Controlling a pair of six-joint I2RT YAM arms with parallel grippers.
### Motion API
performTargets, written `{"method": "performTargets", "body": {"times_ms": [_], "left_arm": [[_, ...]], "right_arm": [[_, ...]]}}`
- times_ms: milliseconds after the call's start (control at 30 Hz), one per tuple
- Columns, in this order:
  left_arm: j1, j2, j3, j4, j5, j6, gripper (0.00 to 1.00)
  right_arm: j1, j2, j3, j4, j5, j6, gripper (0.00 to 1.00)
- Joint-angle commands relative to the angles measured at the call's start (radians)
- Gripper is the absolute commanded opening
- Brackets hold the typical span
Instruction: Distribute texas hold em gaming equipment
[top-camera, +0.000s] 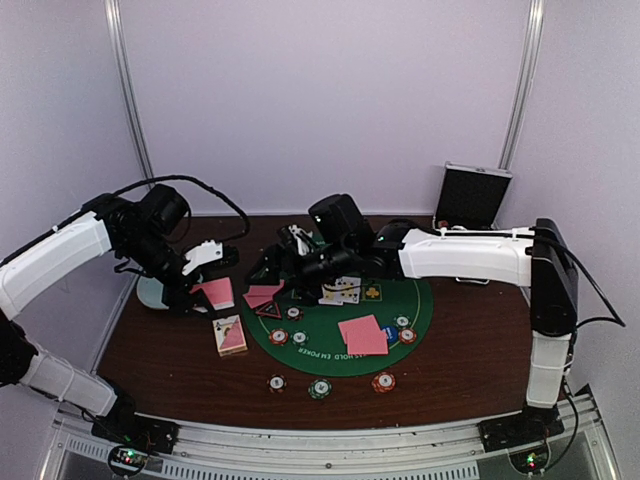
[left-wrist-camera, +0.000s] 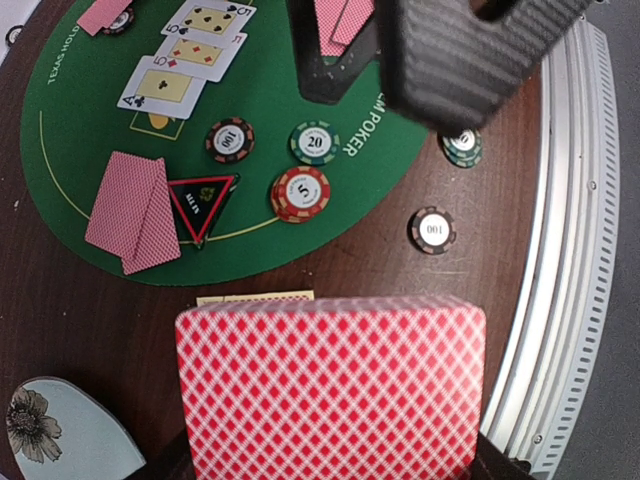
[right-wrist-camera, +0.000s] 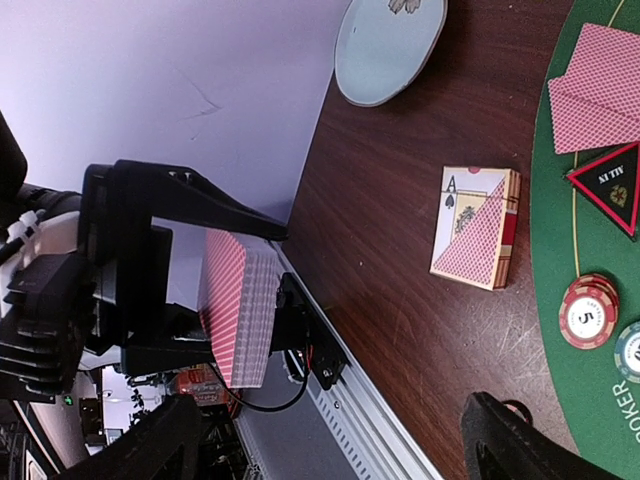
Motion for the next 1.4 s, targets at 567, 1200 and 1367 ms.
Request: {"method": "performTargets", "body": {"times_ms": [567,1200,1367], "left_arm": [[0.004,0.01,0.043,0.025,0.023,-0.01,0.0],[0.004,0.0,0.037,0.026,0.036,-0.006,0.0],[0.004,-0.007,0.036,0.026,0.038,-0.004,0.0]], "right_arm": [[0.057,0.163,0.099,0.279,-0.12,0.232,0.92],[0.064,0.285,0.222,0.194,-0.152,0.266,0.78],[0.046,0.249,0.148,0.208,-0.144,0.272,0.74]]}}
